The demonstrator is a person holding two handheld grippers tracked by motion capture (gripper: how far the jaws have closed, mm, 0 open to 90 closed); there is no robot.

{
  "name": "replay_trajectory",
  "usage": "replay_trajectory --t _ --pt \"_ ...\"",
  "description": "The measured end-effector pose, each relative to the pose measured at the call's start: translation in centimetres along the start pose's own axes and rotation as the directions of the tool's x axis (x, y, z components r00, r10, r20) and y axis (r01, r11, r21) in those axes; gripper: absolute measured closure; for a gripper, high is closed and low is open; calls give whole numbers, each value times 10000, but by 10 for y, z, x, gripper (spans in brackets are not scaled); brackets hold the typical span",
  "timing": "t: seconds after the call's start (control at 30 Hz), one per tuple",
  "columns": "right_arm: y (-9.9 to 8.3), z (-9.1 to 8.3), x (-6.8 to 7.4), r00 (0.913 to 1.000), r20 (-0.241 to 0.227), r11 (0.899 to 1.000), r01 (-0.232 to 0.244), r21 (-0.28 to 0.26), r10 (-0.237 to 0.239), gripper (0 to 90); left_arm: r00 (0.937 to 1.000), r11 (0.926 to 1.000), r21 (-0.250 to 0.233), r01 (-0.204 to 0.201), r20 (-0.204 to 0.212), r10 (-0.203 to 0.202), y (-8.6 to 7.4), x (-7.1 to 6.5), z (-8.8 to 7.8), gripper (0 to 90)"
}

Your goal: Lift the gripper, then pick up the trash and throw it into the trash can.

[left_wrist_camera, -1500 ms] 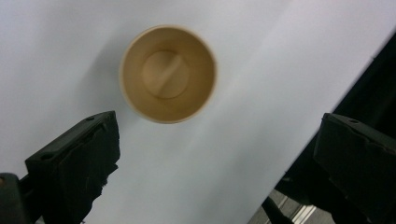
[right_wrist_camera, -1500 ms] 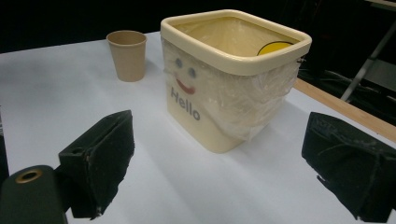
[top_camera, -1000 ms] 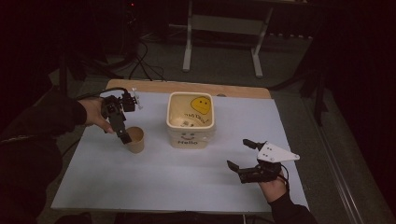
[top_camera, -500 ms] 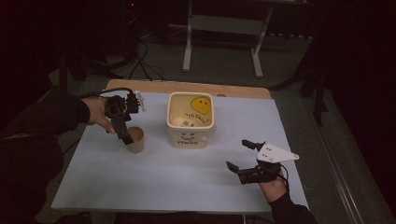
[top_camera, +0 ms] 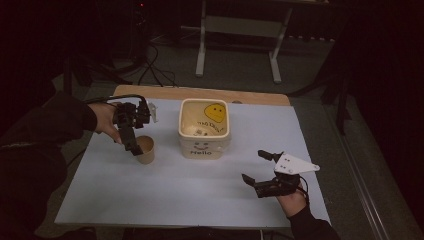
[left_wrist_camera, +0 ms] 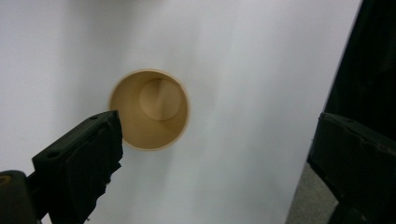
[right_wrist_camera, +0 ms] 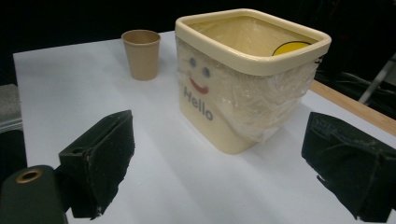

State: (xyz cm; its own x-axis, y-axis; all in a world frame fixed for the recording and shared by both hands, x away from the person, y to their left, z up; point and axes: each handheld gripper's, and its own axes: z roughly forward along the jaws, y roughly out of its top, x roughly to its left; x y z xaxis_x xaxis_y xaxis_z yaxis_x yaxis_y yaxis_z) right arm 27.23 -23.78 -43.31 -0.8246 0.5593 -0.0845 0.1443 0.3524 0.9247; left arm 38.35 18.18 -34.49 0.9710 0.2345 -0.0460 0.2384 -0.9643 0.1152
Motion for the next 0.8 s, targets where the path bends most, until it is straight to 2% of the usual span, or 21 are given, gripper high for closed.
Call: replay_trajectory --t 0.37,0.53,0.67,0.8 --pt "0 1 0 10000 -74 10000 54 16 -54 93 9999 9997 -176 144 -59 -145 -3 2 7 28" --pt "0 1 1 9999 -113 10000 68 27 -68 93 9998 9996 -240 178 -100 -181 -6 5 17 19" --pt "0 1 1 9999 -139 9999 86 90 -85 94 9997 9993 -303 229 60 -228 -9 8 28 19" --pt "0 2 2 9998 -183 9998 130 134 -128 94 9997 9990 -384 237 -31 -238 -12 13 37 19"
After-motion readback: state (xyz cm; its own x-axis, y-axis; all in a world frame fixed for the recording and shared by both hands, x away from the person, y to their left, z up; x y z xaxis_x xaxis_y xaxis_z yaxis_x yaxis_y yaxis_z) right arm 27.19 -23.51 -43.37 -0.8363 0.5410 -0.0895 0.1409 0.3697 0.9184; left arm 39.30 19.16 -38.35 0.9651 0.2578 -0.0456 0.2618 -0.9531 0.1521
